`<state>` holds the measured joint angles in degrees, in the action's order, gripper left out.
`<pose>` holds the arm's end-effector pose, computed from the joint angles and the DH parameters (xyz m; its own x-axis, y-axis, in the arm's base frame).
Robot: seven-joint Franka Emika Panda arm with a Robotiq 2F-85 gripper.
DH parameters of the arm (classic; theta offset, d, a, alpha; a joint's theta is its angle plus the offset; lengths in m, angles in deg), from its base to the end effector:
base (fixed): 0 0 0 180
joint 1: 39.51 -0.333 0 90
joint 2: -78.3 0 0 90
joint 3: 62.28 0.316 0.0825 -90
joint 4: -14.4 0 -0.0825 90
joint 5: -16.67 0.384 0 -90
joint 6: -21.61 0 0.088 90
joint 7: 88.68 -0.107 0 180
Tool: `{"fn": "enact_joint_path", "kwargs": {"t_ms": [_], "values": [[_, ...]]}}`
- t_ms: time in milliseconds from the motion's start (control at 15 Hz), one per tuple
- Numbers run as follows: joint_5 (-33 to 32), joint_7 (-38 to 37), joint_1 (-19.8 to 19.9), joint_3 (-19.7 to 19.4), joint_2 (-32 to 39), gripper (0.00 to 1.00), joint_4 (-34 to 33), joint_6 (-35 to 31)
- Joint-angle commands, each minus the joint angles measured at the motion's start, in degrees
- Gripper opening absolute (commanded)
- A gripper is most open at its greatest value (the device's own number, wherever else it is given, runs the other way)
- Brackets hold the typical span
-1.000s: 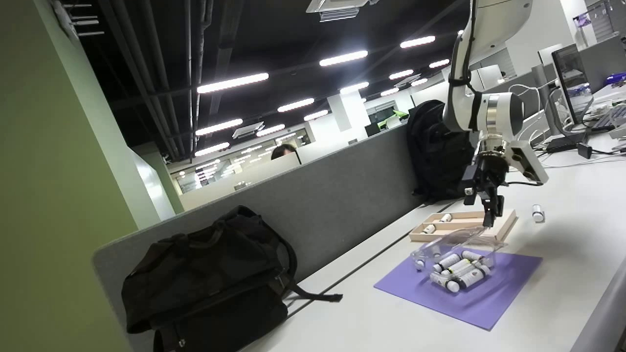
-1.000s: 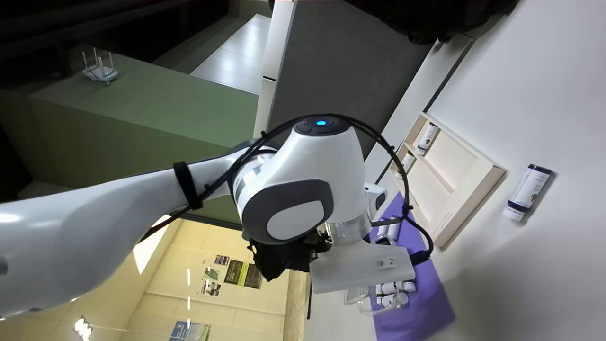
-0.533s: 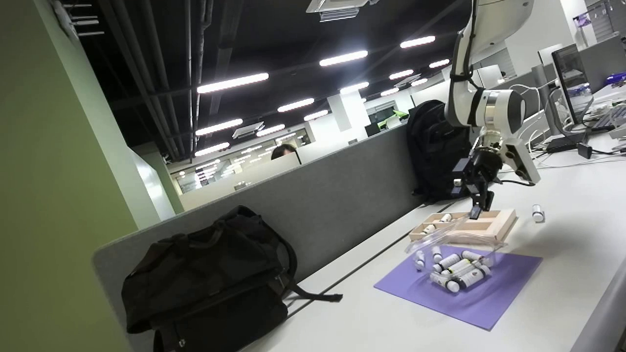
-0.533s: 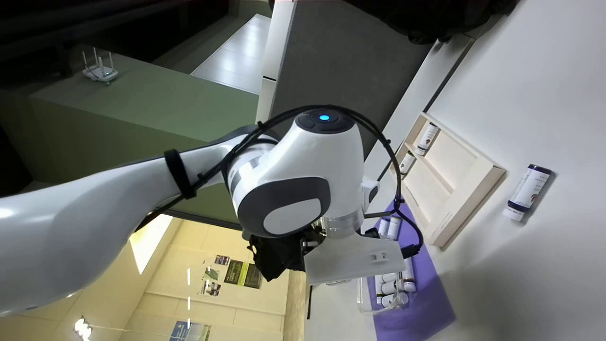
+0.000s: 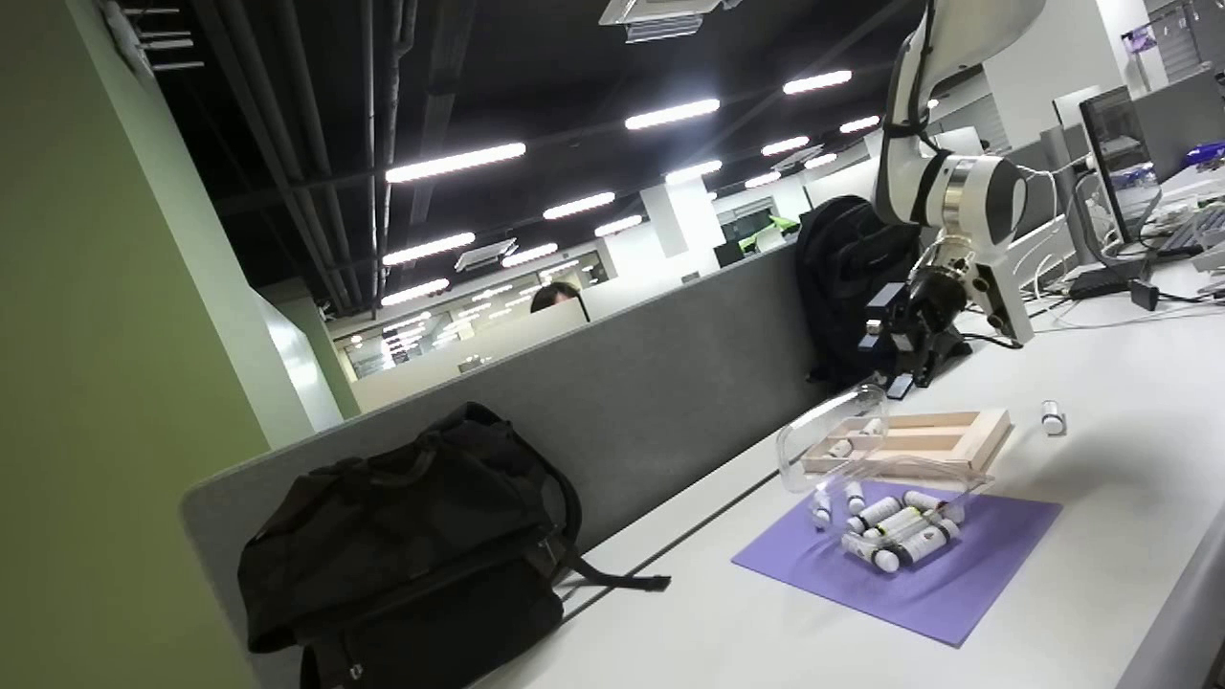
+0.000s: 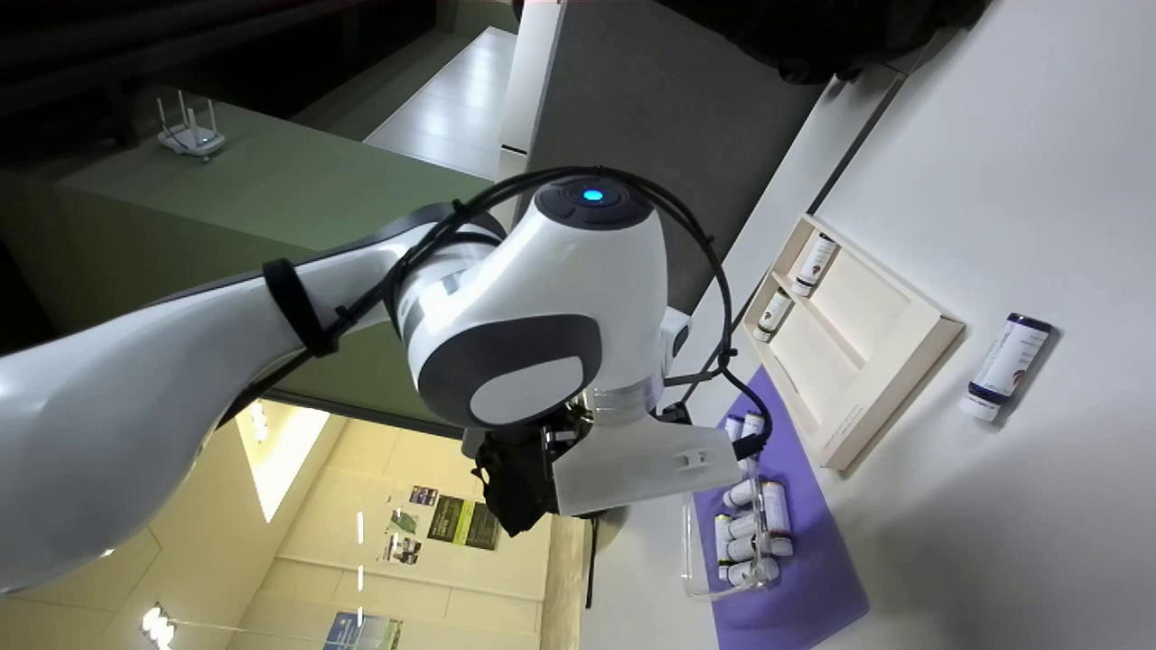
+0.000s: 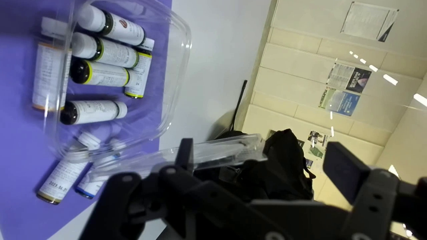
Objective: Open the container
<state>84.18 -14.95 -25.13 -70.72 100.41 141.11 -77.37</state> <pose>0.4819 -0.1128 0.1994 0.9758 -0.0319 0.2162 0.1863 -0.3955 -0.8994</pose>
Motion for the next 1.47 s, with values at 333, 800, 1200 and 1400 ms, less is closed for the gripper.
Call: {"fn": "enact_joint_path", "kwargs": {"t_ms": [333, 800, 1200, 1400], "values": [[0.6, 0.7, -0.1, -1.6, -2.3, 1.00, -0.1, 1.5], [0.6, 1.0, -0.7, -1.7, -2.0, 1.00, -1.2, -0.4], [0.7, 0.9, -1.3, -1.3, -1.3, 1.00, -3.0, -3.8], [0.7, 0.7, -1.8, -1.0, -1.1, 1.00, -4.1, -5.5]]}}
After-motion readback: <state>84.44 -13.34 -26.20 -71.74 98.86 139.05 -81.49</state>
